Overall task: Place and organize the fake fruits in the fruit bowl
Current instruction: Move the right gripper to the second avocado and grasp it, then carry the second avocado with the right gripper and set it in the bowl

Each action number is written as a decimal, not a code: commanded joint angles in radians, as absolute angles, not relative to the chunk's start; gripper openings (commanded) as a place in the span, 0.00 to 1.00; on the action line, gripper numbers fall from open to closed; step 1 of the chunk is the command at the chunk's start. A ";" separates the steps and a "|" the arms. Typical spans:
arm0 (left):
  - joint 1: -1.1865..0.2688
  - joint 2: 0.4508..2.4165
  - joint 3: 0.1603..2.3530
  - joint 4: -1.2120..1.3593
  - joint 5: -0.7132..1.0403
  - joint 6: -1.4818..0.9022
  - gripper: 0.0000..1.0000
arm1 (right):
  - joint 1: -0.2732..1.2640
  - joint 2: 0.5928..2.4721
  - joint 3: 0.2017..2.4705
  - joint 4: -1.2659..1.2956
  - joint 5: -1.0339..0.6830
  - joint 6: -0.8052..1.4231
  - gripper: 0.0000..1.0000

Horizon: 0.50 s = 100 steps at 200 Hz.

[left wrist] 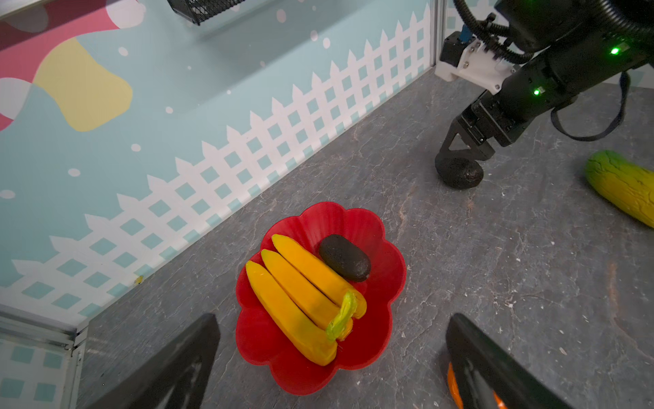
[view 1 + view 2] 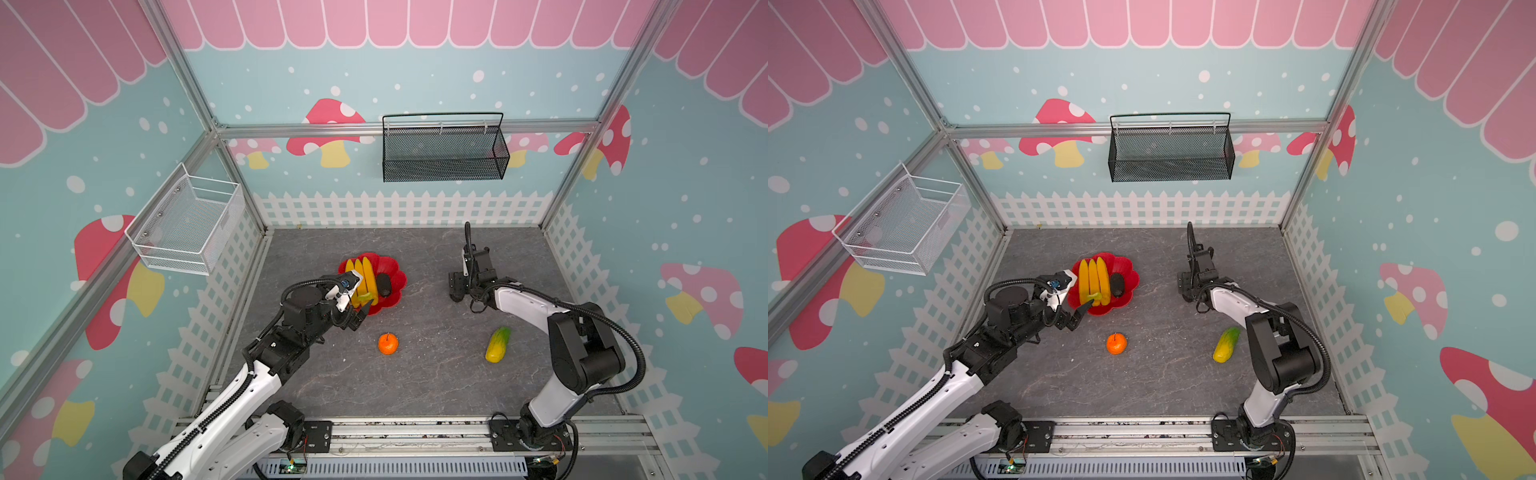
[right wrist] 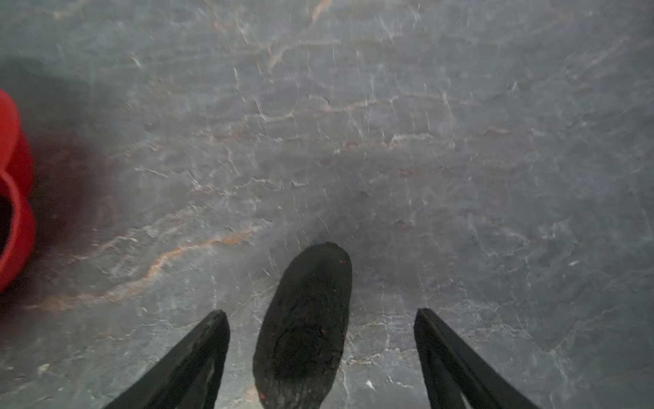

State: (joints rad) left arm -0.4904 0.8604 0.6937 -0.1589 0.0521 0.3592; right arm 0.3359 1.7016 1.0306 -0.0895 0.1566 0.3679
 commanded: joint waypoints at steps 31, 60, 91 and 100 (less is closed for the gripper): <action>-0.525 0.863 0.681 -0.180 0.000 0.422 1.00 | 0.340 1.786 1.047 -0.089 0.083 0.395 0.74; -0.525 0.858 0.680 -0.178 -0.013 0.428 1.00 | 0.340 1.826 1.060 -0.094 0.080 0.396 0.62; -0.524 0.862 0.678 -0.170 -0.029 0.430 1.00 | 0.342 1.820 1.058 -0.058 0.067 0.385 0.46; -0.525 0.863 0.678 -0.170 -0.026 0.429 1.00 | 0.347 1.803 1.056 -0.029 0.032 0.369 0.41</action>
